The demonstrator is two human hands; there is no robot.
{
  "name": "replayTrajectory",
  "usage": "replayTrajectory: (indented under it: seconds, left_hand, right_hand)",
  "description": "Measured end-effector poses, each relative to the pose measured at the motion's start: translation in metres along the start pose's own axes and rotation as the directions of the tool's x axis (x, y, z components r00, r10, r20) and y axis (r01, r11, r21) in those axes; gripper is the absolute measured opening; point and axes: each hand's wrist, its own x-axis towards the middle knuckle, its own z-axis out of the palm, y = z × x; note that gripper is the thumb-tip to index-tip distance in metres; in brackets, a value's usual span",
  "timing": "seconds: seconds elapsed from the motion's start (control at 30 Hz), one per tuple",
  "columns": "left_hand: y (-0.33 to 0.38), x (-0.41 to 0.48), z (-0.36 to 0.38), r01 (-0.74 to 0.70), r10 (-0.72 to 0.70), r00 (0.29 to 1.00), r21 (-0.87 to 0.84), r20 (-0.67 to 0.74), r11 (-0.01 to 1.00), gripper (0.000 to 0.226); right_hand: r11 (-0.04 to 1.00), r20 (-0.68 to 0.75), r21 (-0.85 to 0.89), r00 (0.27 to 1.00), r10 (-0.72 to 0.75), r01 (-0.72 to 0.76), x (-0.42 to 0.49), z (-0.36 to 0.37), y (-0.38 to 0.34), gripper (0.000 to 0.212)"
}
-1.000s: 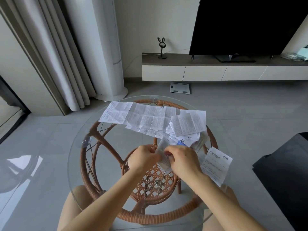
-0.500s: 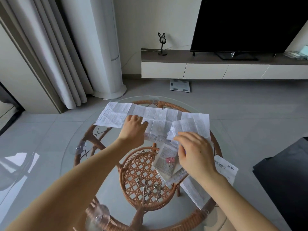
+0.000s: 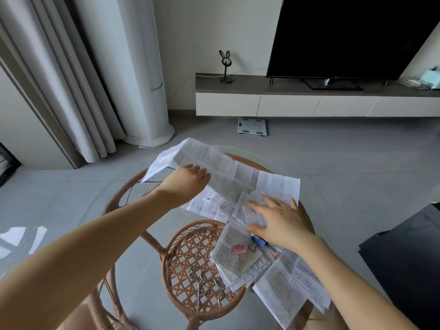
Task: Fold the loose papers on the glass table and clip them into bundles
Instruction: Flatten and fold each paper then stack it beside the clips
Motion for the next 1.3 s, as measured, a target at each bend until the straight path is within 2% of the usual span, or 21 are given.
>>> replayTrajectory:
  seconds: [0.1, 0.17, 0.37, 0.47, 0.6, 0.67, 0.7, 0.77, 0.8, 0.87, 0.97, 1.07, 1.13, 1.23, 1.3]
  left_hand:
    - [-0.001, 0.004, -0.023, -0.056, 0.073, 0.991, 0.157, -0.109, 0.986, 0.044]
    - [-0.009, 0.008, -0.033, -0.032, 0.075, 0.982, 0.236, -0.176, 0.971, 0.047]
    - [-0.041, 0.007, -0.066, 0.056, 0.017, 0.968, 0.285, -0.249, 0.957, 0.05]
    - [-0.056, -0.006, -0.078, 0.187, -0.123, 0.937, 0.17, -0.328, 0.968, 0.051]
    - [-0.08, -0.04, -0.088, 0.427, -0.441, 0.799, -0.131, -0.409, 0.895, 0.045]
    - [-0.079, -0.061, -0.094, 0.436, -0.5, 0.736, -0.246, -0.457, 0.866, 0.038]
    - [-0.076, -0.072, -0.096, 0.413, -0.509, 0.719, -0.297, -0.474, 0.861, 0.034]
    - [-0.067, -0.092, -0.099, 0.387, -0.524, 0.719, -0.364, -0.456, 0.847, 0.029]
    - [-0.063, -0.101, -0.098, 0.382, -0.526, 0.731, -0.378, -0.435, 0.844, 0.028]
    - [-0.055, -0.116, -0.096, 0.374, -0.511, 0.758, -0.372, -0.405, 0.849, 0.029]
    - [-0.045, -0.138, -0.09, 0.366, -0.482, 0.785, -0.336, -0.389, 0.868, 0.03]
    - [-0.03, -0.158, -0.089, 0.386, -0.501, 0.771, -0.337, -0.393, 0.859, 0.03]
    - [-0.022, -0.17, -0.092, 0.438, -0.559, 0.726, -0.357, -0.4, 0.825, 0.029]
    - [-0.018, -0.19, -0.102, 0.551, -0.694, 0.617, -0.425, -0.371, 0.718, 0.027]
    - [-0.02, -0.202, -0.109, 0.567, -0.718, 0.593, -0.443, -0.366, 0.694, 0.026]
  right_hand:
    - [1.0, 0.021, -0.024, 1.0, 0.008, -0.007, 0.001, -0.004, 0.001, 0.069]
    - [0.999, 0.035, -0.055, 0.999, 0.004, -0.002, 0.002, -0.005, 0.001, 0.069]
    - [0.996, 0.066, -0.09, 0.998, -0.003, 0.009, 0.001, -0.008, 0.0, 0.067]
    - [0.996, 0.045, -0.094, 0.999, -0.006, 0.01, 0.0, -0.009, 0.001, 0.067]
    - [0.993, 0.031, -0.121, 1.0, -0.007, 0.011, 0.0, -0.009, 0.001, 0.069]
    - [0.992, 0.004, -0.124, 1.0, -0.013, 0.013, -0.001, -0.011, -0.001, 0.073]
    - [0.993, -0.026, -0.121, 1.0, -0.014, 0.011, -0.001, -0.012, -0.003, 0.083]
    - [0.993, -0.112, -0.114, 0.993, -0.025, 0.012, -0.002, -0.018, -0.011, 0.115]
    - [0.994, -0.163, -0.113, 0.986, -0.023, 0.005, -0.003, -0.021, -0.015, 0.124]
    - [0.994, -0.246, -0.105, 0.969, -0.031, 0.005, -0.009, -0.027, -0.028, 0.129]
    - [0.991, -0.281, -0.074, 0.952, -0.124, 0.108, -0.032, -0.031, -0.064, 0.131]
    - [0.974, -0.265, -0.077, 0.938, -0.224, 0.211, -0.053, -0.019, -0.106, 0.127]
    - [0.972, -0.251, -0.115, 0.94, -0.23, 0.207, -0.059, -0.004, -0.131, 0.119]
    - [0.974, -0.246, -0.159, 0.95, -0.194, 0.158, -0.063, 0.015, -0.165, 0.091]
    - [0.985, -0.308, -0.111, 0.938, -0.16, 0.131, -0.062, 0.023, -0.177, 0.066]
